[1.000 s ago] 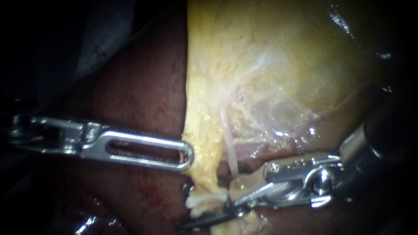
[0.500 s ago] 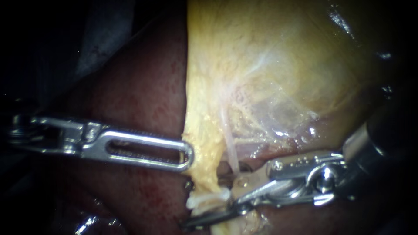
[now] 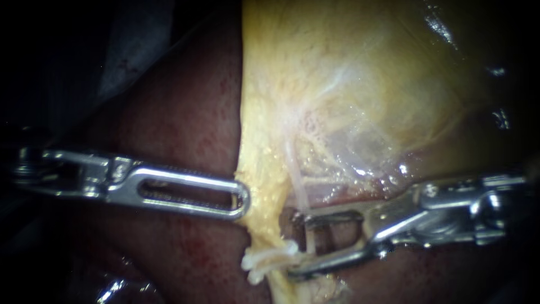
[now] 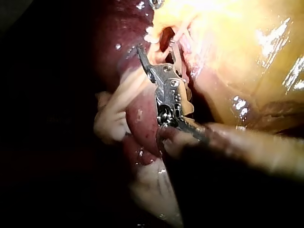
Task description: Going back second clip left tube
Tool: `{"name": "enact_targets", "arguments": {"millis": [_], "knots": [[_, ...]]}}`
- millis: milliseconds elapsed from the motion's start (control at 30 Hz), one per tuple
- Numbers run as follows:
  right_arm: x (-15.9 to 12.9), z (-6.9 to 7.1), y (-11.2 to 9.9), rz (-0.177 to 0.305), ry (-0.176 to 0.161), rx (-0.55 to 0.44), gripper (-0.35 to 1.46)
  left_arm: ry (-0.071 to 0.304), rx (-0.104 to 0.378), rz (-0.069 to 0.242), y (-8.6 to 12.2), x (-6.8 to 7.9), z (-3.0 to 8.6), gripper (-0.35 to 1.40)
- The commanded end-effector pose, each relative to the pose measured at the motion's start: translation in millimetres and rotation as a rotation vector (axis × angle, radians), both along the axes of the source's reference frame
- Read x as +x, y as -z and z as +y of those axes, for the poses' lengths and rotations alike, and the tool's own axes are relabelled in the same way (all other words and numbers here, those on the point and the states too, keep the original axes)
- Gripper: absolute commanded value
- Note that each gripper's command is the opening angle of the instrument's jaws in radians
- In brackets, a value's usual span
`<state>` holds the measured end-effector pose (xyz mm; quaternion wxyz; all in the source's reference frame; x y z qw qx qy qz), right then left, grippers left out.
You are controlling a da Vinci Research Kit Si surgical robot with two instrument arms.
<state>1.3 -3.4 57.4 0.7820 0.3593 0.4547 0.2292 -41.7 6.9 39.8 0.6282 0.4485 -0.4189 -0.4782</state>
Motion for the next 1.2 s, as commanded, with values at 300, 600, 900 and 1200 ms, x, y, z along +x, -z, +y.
{"name": "enact_targets", "arguments": {"millis": [300, 600, 900, 1200], "knots": [[-5.0, 3.1, 2.1, -0.009, -0.043, -0.041, 0.55, 0.002, -0.004, 0.002, -0.5, -0.3, -0.2, -0.35], [-6.2, 4.7, 2.9, -0.018, -0.069, -0.074, 0.58, 0.003, -0.005, 0.004, -0.7, -0.6, -0.2, -0.35], [-6.2, 4.7, 3.0, -0.018, -0.069, -0.074, 0.58, 0.002, -0.014, 0.009, -2.4, -2.1, -0.9, -0.35], [-6.2, 4.5, 3.2, -0.018, -0.069, -0.073, 0.58, -0.012, -0.028, 0.02, -5.8, -5.4, -2.3, -0.35]]}}
